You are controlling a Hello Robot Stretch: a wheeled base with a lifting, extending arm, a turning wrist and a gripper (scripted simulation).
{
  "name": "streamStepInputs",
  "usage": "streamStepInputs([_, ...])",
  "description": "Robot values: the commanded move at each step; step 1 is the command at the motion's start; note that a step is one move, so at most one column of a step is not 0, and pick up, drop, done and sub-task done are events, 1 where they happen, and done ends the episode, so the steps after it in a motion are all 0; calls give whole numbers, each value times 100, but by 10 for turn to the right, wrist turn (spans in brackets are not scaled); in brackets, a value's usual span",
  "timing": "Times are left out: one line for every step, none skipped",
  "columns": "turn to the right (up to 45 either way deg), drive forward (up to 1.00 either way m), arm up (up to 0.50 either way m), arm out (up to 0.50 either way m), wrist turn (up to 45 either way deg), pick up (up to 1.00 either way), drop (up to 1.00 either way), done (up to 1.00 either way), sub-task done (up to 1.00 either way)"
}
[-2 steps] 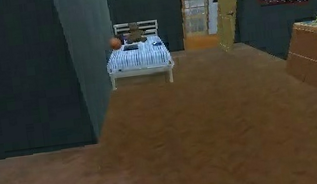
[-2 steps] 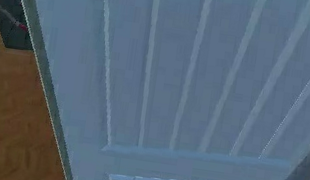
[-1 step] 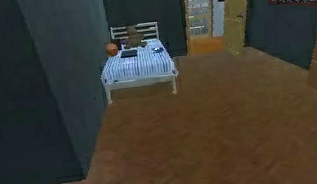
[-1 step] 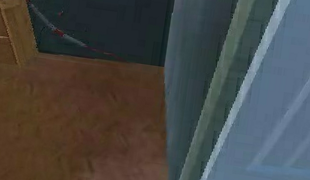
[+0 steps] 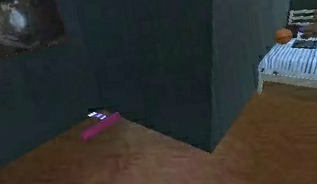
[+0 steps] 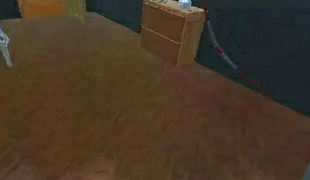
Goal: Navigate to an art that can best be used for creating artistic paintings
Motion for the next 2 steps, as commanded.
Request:
streamStepInputs([-270,0,0,0,0,0,0,0,0])
streamStepInputs([0,30,0,0,0,0,0,0,0])
